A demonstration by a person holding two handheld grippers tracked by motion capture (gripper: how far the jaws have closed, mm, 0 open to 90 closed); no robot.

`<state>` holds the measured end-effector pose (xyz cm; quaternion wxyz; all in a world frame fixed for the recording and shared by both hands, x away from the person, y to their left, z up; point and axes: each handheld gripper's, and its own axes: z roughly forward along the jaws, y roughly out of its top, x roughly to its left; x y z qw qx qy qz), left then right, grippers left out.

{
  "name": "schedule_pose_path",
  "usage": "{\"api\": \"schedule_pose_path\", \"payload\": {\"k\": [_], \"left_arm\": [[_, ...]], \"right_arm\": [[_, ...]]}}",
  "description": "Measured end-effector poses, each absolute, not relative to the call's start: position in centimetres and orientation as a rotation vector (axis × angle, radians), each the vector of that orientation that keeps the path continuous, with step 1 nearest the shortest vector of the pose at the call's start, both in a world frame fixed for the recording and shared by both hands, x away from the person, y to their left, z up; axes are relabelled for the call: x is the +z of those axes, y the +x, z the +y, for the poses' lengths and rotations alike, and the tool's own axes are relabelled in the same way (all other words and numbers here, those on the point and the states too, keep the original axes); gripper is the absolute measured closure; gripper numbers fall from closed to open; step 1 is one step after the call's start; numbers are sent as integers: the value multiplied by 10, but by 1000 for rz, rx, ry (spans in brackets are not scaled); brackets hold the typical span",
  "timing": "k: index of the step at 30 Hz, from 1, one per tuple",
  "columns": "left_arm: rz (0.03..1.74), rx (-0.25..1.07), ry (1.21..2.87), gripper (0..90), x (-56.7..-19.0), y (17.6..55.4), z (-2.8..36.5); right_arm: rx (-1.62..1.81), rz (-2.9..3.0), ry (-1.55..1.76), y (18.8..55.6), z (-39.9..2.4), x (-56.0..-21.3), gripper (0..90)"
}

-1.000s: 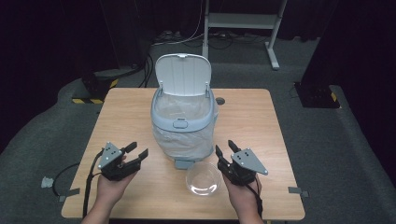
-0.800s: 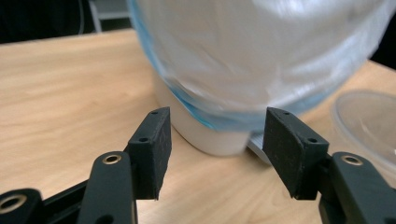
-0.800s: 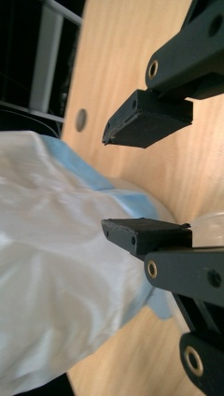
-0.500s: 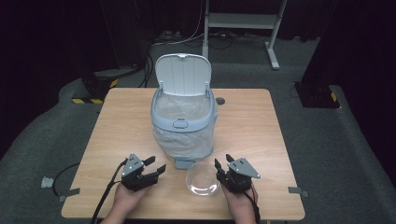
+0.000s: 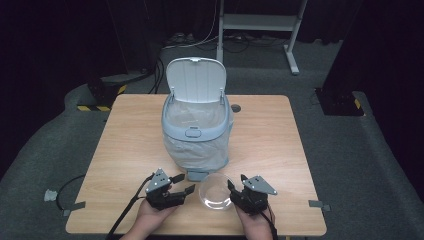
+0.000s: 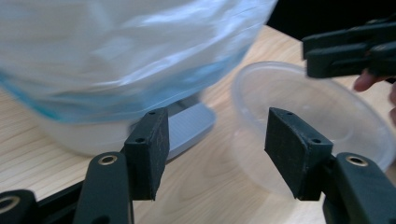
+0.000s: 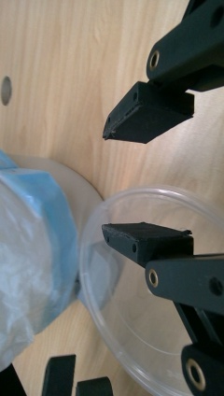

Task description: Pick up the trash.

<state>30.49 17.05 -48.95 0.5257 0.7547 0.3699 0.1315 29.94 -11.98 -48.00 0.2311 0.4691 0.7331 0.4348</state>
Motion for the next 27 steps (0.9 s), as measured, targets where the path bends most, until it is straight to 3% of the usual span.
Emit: {"api": "schedule_pose_path", "payload": {"k": [10,27], "left_arm": [[834,261,1856,381,-496,301,146],[858,295,1833,427,-498,296,163]], "right_arm": [[1212,2040,1314,291,-122,-484,472],[1247,2070,1259,298,-103,-486,535]]}}
